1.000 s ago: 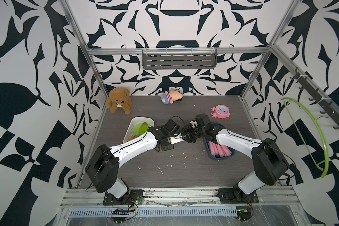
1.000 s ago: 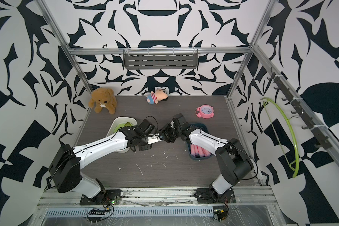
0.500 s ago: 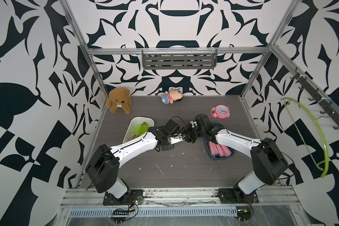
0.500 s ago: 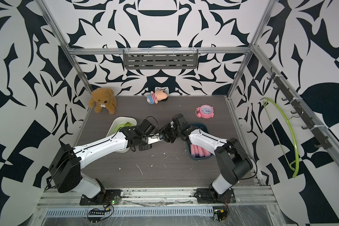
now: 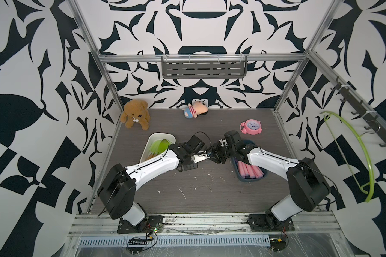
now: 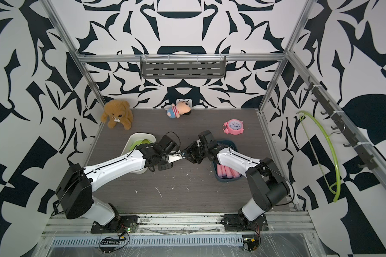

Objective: Sort the small shovels by color and place them into the storage box
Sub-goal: Place the shovel at the center of the board.

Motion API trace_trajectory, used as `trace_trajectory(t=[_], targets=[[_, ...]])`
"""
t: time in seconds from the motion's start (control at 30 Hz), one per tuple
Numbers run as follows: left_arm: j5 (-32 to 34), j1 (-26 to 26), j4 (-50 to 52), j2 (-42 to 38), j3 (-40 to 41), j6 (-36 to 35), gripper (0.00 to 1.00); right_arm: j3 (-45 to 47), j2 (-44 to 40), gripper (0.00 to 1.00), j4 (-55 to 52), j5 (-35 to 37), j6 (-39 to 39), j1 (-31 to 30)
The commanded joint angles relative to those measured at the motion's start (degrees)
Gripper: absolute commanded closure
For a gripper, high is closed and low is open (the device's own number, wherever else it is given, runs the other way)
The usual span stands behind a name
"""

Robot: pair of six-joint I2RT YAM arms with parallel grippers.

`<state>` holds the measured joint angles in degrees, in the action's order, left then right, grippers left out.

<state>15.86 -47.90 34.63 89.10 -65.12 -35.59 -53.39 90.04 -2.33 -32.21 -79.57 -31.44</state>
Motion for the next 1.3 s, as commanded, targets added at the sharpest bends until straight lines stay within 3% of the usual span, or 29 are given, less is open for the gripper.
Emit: trace_trajectory(t=[0.0, 0.57, 1.27], targets=[[0.7, 0.3, -2.7, 0.3, -0.8, 1.3, 1.00, -0.2, -2.8, 0.58, -0.9, -1.9, 1.4, -0.5], [-1.8, 0.3, -1.2, 0.0, -0.8, 1.7, 1.00, -0.1, -3.7, 0.58, 3.6, -0.1, -1.5, -1.3], [-4.6, 0.3, -1.6, -0.8, -2.1, 3.4, 1.00, -0.3, 1.8, 0.58, 14.0, -3.3, -7.6, -4.5]])
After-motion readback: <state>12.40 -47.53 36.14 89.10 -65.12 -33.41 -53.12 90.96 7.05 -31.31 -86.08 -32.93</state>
